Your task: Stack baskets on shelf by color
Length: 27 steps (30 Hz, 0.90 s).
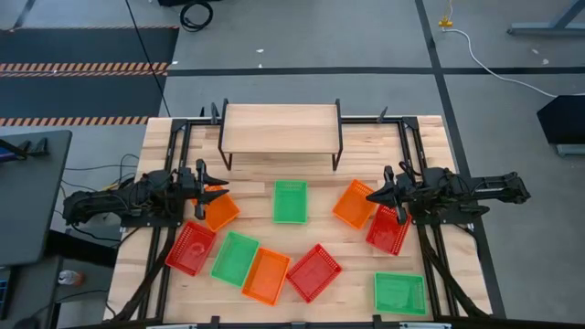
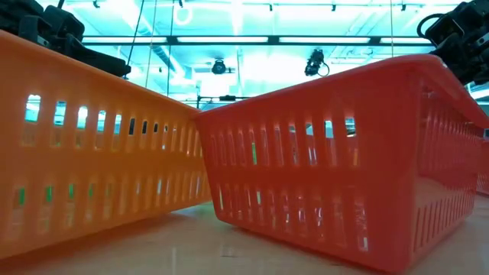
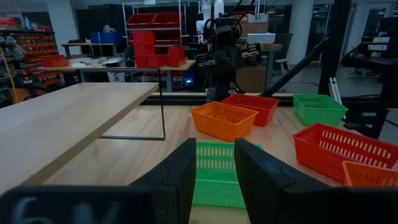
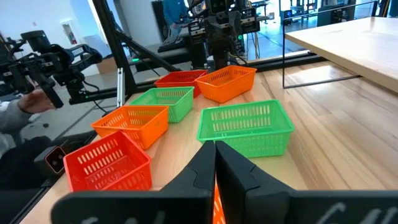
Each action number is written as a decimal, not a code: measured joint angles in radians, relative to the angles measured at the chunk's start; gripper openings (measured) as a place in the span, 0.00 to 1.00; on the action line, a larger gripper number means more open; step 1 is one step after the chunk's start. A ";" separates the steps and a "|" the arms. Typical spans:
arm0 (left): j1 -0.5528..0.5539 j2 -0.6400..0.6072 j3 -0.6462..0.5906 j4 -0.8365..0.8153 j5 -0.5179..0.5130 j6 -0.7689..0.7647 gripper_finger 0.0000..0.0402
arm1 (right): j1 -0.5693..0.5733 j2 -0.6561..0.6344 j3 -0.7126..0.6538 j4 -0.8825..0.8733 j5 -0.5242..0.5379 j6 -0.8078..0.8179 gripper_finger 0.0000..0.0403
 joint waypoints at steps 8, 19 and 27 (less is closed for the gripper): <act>0.000 0.000 0.000 0.000 0.000 0.000 0.29 | 0.000 0.000 0.000 0.000 0.000 0.000 0.04; 0.000 0.000 0.000 0.025 0.000 -0.043 0.29 | 0.000 0.000 0.000 0.000 0.000 0.000 0.04; -0.001 0.000 0.000 0.119 0.010 -0.250 0.29 | 0.000 0.000 0.000 0.009 0.000 0.000 0.04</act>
